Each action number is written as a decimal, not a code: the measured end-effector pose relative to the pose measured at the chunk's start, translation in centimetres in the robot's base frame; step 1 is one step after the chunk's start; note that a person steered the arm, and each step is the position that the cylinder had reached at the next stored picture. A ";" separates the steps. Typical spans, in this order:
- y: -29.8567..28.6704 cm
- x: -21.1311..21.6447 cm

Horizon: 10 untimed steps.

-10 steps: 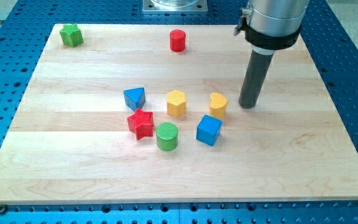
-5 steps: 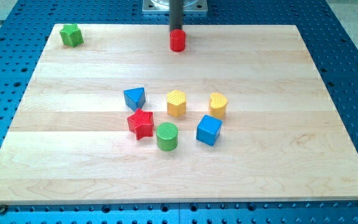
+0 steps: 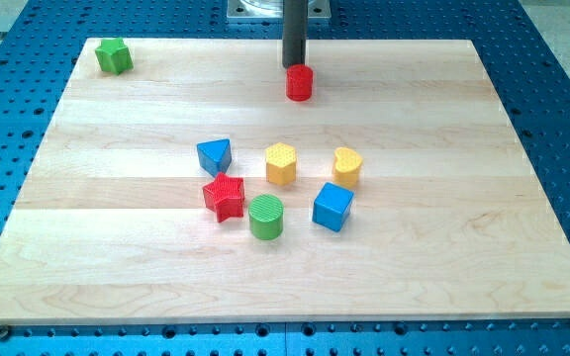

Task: Place the red circle diagonal to heart

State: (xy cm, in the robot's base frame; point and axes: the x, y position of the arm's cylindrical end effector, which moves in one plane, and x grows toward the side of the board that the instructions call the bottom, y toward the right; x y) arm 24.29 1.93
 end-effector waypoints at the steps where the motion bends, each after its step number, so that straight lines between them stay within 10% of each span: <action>1: -0.5 5.0; 7: 2.1 9.8; 10: -21.6 8.2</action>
